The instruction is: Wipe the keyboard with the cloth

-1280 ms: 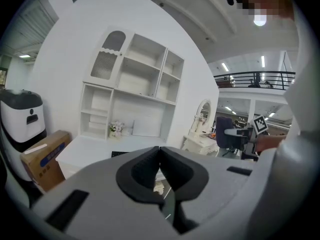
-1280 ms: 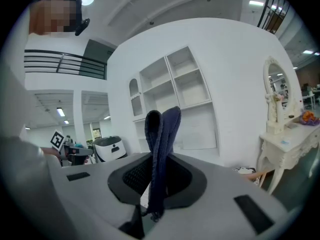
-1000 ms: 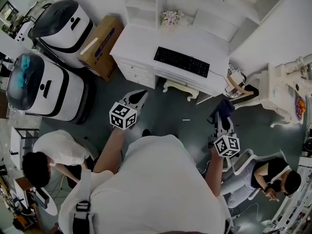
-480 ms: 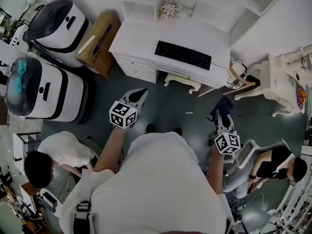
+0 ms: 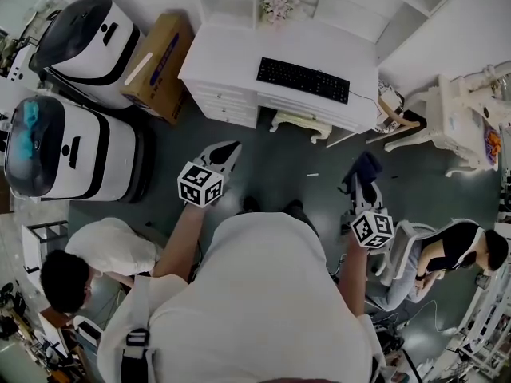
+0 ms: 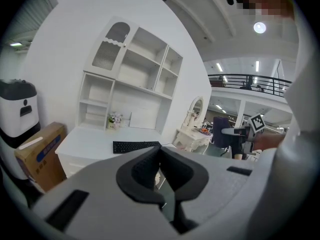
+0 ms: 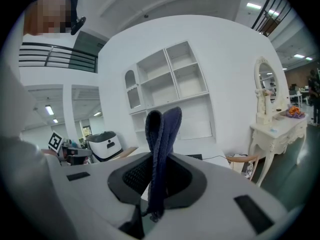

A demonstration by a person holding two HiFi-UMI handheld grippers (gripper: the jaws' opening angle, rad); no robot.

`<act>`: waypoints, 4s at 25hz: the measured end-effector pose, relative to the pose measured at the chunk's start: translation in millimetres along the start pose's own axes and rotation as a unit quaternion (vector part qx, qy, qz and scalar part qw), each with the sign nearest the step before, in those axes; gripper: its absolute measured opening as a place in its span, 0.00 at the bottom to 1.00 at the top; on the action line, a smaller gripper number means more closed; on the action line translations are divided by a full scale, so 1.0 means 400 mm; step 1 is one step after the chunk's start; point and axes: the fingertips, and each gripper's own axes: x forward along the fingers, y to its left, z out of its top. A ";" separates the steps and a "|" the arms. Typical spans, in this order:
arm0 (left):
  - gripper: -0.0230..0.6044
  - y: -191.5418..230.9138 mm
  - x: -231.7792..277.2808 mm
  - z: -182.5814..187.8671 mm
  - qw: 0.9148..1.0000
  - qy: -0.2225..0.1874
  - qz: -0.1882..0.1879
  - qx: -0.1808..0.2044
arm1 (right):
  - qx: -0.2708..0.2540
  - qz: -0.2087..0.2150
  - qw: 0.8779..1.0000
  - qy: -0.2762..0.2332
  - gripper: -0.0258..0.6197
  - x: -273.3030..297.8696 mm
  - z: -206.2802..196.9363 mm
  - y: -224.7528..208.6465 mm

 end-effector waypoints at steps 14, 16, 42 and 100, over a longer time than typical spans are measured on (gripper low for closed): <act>0.05 0.060 -0.011 -0.015 1.000 0.011 -0.001 -0.009 | 0.001 0.004 1.000 0.011 0.14 0.043 -0.009 0.043; 0.05 0.066 0.003 -0.012 1.000 0.013 0.002 -0.009 | 0.002 0.006 1.000 0.013 0.14 0.058 -0.007 0.032; 0.05 0.161 0.374 0.132 0.997 0.027 0.059 -0.031 | 0.030 0.077 0.995 0.048 0.14 0.474 0.093 -0.246; 0.05 0.452 0.752 0.088 0.988 0.138 0.044 -0.053 | 0.075 0.013 0.985 0.157 0.14 0.828 0.006 -0.502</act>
